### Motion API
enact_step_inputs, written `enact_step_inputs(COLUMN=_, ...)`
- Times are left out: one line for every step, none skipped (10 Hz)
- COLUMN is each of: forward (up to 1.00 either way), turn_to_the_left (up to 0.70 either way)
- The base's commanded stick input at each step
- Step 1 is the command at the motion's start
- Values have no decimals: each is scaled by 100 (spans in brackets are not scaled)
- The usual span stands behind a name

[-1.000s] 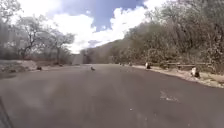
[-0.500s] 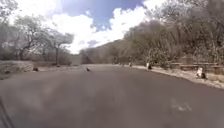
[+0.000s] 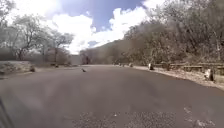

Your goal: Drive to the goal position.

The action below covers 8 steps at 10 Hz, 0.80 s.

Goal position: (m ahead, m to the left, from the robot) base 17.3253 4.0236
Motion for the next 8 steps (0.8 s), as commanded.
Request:
enact_step_inputs(forward=70, turn_to_the_left=0)
enact_step_inputs(forward=70, turn_to_the_left=0)
enact_step_inputs(forward=70, turn_to_the_left=0)
enact_step_inputs(forward=70, turn_to_the_left=0)
enact_step_inputs(forward=70, turn_to_the_left=0)
enact_step_inputs(forward=70, turn_to_the_left=0)
enact_step_inputs(forward=70, turn_to_the_left=0)
enact_step_inputs(forward=70, turn_to_the_left=0)
